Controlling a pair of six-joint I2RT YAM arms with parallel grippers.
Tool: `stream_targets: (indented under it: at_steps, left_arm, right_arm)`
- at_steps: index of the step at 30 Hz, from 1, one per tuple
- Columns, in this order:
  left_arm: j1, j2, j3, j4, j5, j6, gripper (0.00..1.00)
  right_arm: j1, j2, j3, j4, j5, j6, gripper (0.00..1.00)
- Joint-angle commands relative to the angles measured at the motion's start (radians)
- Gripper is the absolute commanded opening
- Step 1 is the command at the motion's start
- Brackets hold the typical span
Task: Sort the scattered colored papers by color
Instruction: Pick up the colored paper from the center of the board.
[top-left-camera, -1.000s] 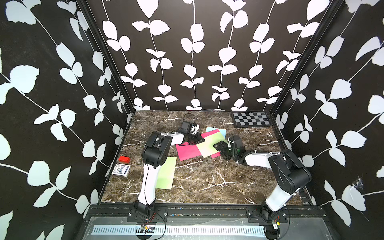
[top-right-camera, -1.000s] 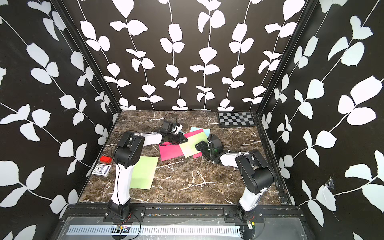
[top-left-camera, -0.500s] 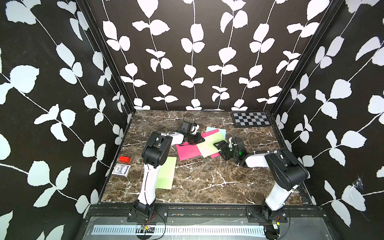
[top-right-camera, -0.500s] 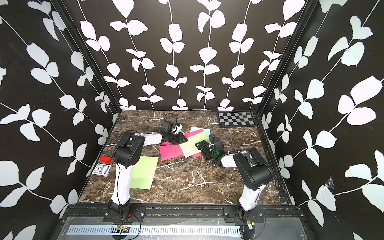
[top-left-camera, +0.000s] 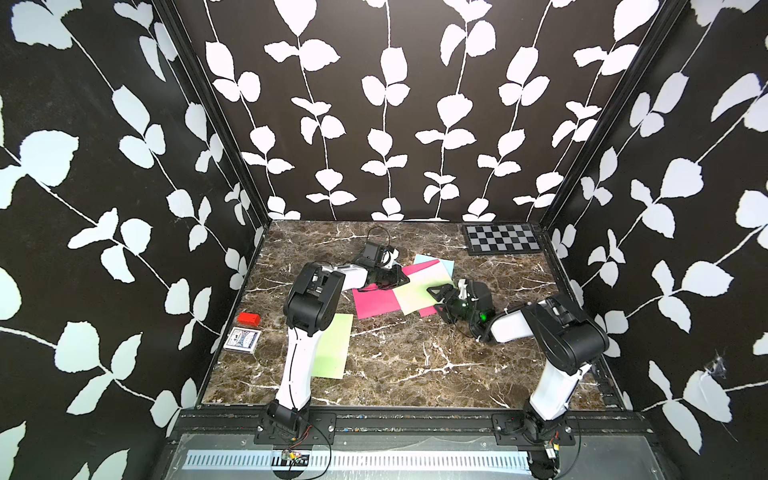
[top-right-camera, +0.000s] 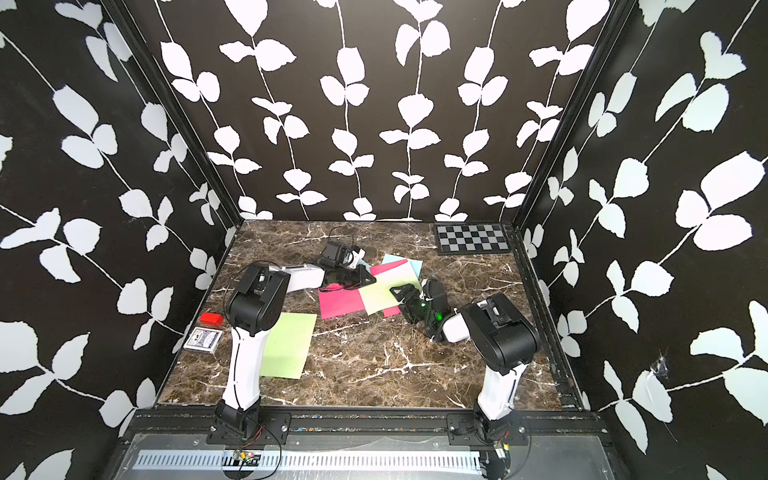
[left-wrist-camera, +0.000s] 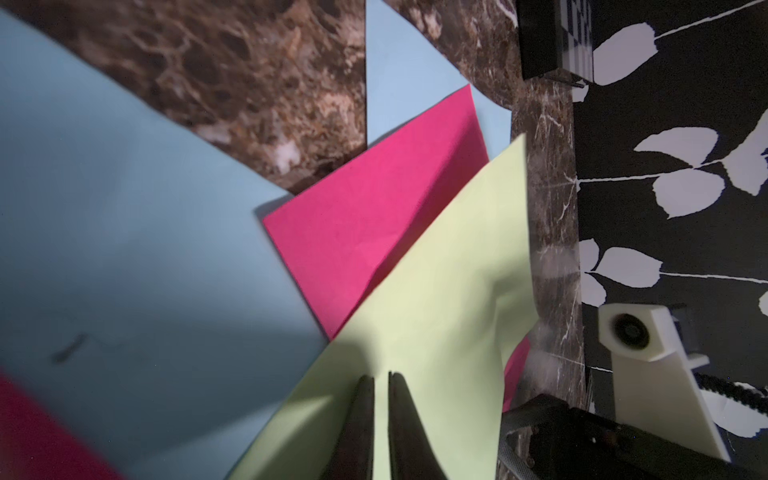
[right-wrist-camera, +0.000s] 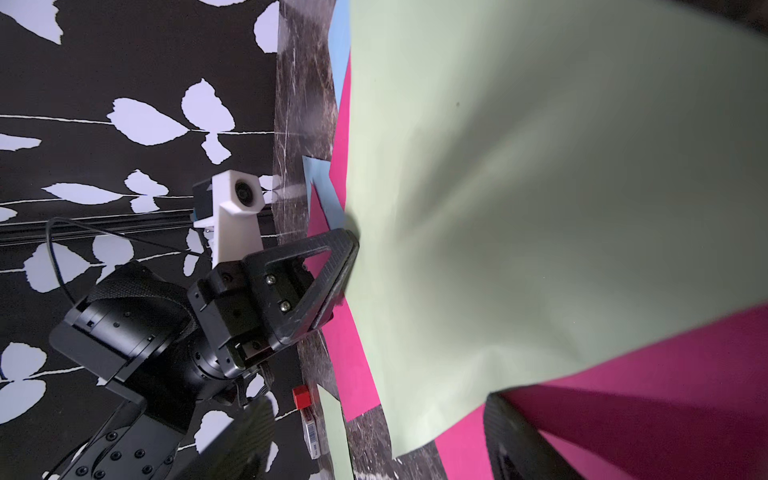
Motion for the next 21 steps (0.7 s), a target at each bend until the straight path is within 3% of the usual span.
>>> stream_targets:
  at_steps: [1, 10, 21]
  left_arm:
    - [-0.007, 0.013, -0.004, -0.022, -0.008, 0.009, 0.12]
    - [-0.006, 0.015, -0.006, -0.018, -0.006, 0.006, 0.12]
    - [-0.008, 0.017, -0.006, -0.020, -0.005, 0.008, 0.12]
  right_arm:
    - [-0.001, -0.030, -0.040, 0.046, 0.005, 0.164, 0.80]
    - [0.000, -0.086, -0.034, -0.026, 0.005, 0.143, 0.80]
    - [0.030, 0.061, -0.025, 0.184, -0.015, 0.260, 0.80]
